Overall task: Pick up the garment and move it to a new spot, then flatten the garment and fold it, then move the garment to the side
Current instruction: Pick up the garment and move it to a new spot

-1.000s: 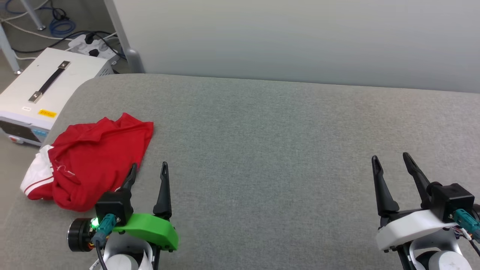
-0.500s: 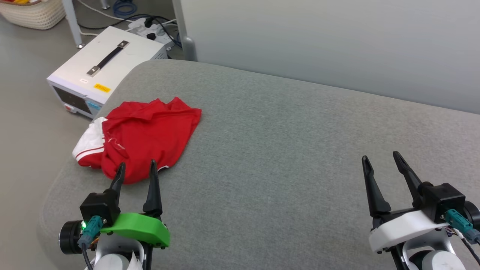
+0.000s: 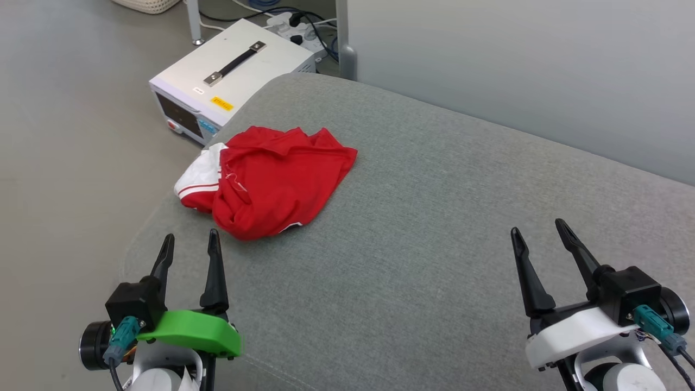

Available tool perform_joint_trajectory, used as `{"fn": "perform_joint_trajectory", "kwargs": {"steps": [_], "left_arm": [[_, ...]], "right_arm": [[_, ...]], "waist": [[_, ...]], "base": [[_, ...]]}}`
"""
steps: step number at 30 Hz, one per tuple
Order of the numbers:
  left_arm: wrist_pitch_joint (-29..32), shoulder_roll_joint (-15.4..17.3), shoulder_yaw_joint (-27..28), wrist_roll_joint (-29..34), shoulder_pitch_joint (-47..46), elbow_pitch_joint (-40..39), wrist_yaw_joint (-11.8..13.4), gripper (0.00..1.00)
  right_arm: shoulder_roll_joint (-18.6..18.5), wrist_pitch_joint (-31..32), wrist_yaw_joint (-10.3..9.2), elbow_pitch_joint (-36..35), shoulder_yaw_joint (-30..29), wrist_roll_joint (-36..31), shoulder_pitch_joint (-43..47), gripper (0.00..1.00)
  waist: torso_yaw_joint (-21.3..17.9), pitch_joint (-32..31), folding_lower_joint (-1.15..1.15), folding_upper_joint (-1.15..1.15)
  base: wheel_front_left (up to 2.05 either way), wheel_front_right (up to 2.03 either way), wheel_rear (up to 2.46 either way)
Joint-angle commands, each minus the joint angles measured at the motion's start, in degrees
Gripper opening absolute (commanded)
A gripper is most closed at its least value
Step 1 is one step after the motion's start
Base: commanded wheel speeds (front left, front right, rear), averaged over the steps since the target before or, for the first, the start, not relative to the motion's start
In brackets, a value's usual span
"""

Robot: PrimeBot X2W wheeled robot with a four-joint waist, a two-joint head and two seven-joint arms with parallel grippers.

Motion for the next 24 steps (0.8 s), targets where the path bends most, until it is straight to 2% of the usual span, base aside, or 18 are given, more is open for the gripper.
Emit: {"fn": "perform_joint_trajectory", "kwargs": {"steps": [1,13,24], "left_arm": [[-0.5,-0.2,0.1,-0.7,-0.4,0.3,-0.4,1.00],[-2.0,-0.2,-0.4,-2.1,-0.7,1.2,-0.2,1.00],[-3.3,-0.3,-0.3,-3.3,-1.9,1.9,0.1,1.00]], "right_arm": [[-0.3,-0.6,-0.03,-0.5,0.2,0.2,-0.3,1.00],[-1.1,-0.8,-0.03,-1.4,1.1,0.2,-0.8,1.00],[-2.3,-0.1,-0.04,-3.2,1.2,0.1,-1.5,1.00]], "waist": [[2.1,0.5,0.00,0.00],[6.4,1.4,0.00,0.00],[8.2,3.3,0.00,0.00]], "base": [[0.00,0.00,0.00],[-0.01,-0.01,-0.01],[0.00,0.00,0.00]]}}
